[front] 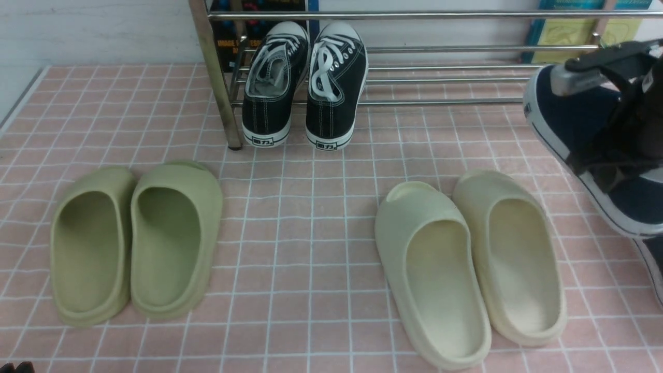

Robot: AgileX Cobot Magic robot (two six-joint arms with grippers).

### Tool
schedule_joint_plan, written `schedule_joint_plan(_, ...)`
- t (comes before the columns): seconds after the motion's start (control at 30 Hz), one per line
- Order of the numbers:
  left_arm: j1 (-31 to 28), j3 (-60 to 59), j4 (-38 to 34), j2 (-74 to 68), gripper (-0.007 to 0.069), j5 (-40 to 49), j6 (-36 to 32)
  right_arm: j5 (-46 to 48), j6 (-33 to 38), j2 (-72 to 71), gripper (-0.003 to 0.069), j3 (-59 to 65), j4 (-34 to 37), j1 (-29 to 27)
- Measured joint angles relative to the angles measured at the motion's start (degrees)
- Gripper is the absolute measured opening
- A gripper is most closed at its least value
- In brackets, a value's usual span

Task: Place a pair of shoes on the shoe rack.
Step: Use the right arm to put a shoe into the shoe rack

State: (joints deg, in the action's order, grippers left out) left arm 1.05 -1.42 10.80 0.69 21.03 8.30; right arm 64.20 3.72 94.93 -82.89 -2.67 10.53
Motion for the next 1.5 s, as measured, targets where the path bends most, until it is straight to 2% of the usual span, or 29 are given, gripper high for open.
schedule_joint_plan(0.5,0.0,0.0,0.0,0.0,0.0139,0.0,0.0,2.6,0.3,16.2,0.0020,-19.5,0.2,0.1)
schedule_joint_plan(1.1,0.0,0.0,4.1,0.0,0.0149,0.2,0.0,2.3,0.3,39.8,0.0020,-53.8,0.2,0.1)
schedule_joint_plan(1.33,0.0,0.0,4.5,0.0,0.0155,0.3,0.0,-0.6,0.2,40.6,0.0023,-55.9,0.5,0.1)
schedule_joint_plan(1.4,0.0,0.0,4.5,0.0,0.0160,0.3,0.0,-2.0,0.2,40.6,0.0052,-55.9,0.5,0.1)
schedule_joint_plan(1.5,0.0,0.0,4.6,0.0,0.0160,0.3,0.0,-2.9,0.1,40.6,0.0148,-56.0,0.5,0.1)
